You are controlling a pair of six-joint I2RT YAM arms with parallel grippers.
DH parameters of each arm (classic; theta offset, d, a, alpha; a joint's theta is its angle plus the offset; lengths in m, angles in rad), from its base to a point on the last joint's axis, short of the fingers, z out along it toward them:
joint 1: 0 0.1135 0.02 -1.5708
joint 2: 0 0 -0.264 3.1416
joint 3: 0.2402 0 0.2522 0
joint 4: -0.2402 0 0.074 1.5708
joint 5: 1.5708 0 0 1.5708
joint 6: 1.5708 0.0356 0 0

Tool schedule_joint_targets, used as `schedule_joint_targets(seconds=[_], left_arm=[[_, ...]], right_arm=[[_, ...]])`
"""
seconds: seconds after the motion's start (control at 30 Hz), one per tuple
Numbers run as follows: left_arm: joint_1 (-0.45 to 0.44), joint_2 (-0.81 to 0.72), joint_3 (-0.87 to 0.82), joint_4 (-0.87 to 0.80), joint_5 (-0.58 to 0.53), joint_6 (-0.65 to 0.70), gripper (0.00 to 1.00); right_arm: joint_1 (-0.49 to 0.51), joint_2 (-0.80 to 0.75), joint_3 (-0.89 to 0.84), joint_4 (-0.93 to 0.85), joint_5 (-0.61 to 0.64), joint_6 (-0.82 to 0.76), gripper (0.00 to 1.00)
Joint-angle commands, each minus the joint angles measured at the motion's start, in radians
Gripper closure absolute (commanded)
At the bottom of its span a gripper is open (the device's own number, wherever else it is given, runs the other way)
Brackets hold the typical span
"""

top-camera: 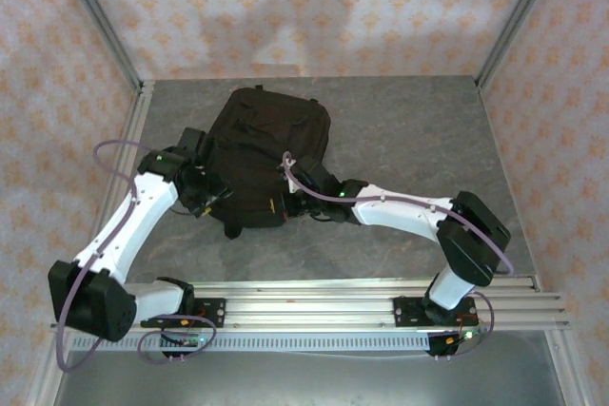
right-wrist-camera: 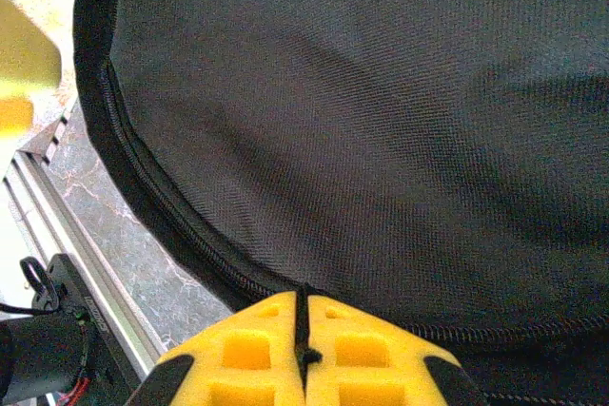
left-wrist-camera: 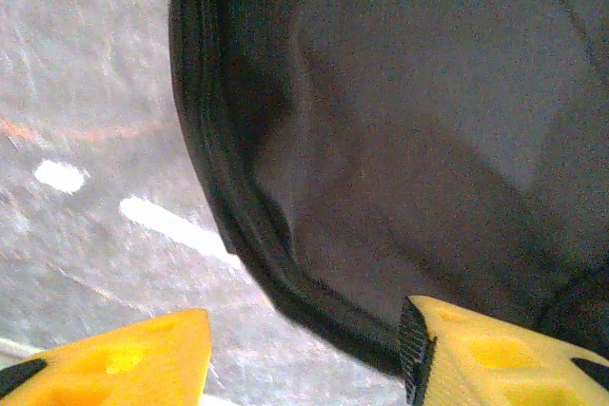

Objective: Pack the student bag
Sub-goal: Zip the student bag at the center of the table.

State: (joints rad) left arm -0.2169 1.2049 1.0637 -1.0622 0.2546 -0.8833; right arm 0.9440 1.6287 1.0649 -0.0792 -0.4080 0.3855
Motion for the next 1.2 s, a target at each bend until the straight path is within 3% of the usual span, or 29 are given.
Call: schedule_joint_targets(seconds=[0.0, 0.13, 0.3, 0.43, 0.53, 0.7, 0.87, 1.17], left_arm=[[-0.053, -0.088, -0.085, 0.063, 0.095, -0.315, 0.4], [-0.136, -0.174, -0.169, 0.187, 0.045, -0.554, 0.33], [-0.172, -0.099, -0.189, 0.261, 0.049, -0.626, 0.33], [-0.242, -0.025, -0.164, 0.306, 0.005, -0.648, 0.4], [-0.257, 0.048, -0.149, 0.307, 0.009, -0.638, 0.56], [-0.257, 0.107, -0.141, 0.242, 0.0, -0.56, 0.97], [-0.237, 0.073, -0.182, 0.176, 0.005, -0.478, 1.0], [-0.093, -0.113, -0.295, 0.076, 0.021, -0.359, 1.0]], right_arm=[[0.01, 0.003, 0.034, 0.015, 0.032, 0.027, 1.0], [0.011, -0.007, 0.011, 0.04, 0.061, 0.047, 1.0], [0.011, -0.017, -0.022, 0.078, 0.067, 0.073, 1.0], [0.011, -0.032, -0.041, 0.08, 0.082, 0.075, 1.0], [0.01, -0.048, -0.054, 0.077, 0.093, 0.072, 1.0], [0.01, -0.082, -0.065, 0.035, 0.105, 0.024, 1.0], [0.001, -0.116, -0.073, -0.036, 0.116, -0.05, 1.0], [-0.068, -0.093, -0.022, -0.128, 0.134, -0.113, 1.0]])
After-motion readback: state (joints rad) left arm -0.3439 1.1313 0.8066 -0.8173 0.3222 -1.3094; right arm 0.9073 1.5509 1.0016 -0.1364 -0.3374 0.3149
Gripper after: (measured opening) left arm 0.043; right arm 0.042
